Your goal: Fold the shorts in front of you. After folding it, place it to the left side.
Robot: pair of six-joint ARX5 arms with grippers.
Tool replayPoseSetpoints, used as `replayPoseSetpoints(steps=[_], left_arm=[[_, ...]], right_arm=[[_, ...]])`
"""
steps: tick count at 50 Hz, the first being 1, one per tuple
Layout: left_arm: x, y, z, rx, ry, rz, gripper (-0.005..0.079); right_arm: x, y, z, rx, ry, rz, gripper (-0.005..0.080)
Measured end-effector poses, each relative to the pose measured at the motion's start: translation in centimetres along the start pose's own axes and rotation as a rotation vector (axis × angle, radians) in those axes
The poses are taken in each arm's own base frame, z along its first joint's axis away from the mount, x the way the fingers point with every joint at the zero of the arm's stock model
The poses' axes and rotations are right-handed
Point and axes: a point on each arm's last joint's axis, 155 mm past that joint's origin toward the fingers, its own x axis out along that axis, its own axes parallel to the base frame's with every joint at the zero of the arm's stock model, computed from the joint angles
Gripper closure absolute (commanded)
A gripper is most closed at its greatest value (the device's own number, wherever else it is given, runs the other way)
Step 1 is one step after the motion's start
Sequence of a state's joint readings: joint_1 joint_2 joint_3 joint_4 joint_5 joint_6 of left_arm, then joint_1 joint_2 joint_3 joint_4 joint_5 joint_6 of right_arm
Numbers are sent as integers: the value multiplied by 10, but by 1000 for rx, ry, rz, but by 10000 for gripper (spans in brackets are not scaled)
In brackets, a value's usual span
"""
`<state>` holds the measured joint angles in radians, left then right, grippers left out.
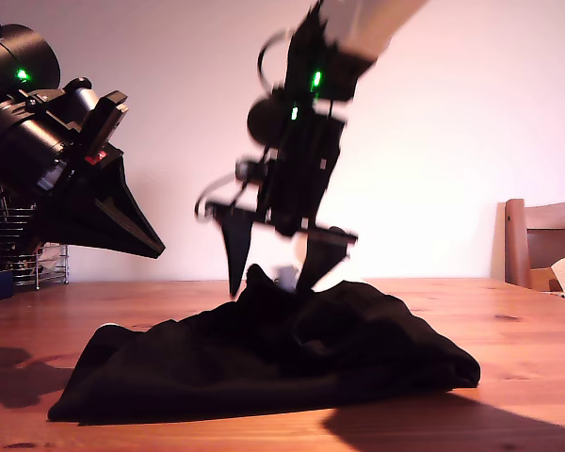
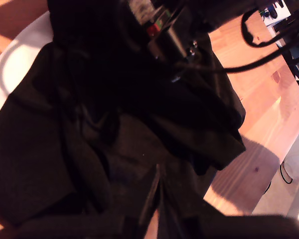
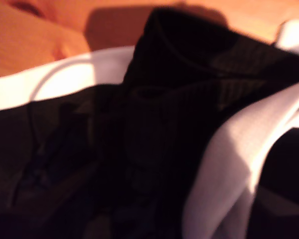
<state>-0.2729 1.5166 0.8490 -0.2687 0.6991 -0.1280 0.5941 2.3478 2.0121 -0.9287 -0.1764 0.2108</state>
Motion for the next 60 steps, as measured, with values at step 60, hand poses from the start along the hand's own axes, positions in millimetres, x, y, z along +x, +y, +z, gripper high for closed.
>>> replayPoseSetpoints(steps=[60], left_arm=[[-1,-1,-4,-20,16,-15,763]], right_arm=[[-46,-86,-60,-127,305,-183,765]])
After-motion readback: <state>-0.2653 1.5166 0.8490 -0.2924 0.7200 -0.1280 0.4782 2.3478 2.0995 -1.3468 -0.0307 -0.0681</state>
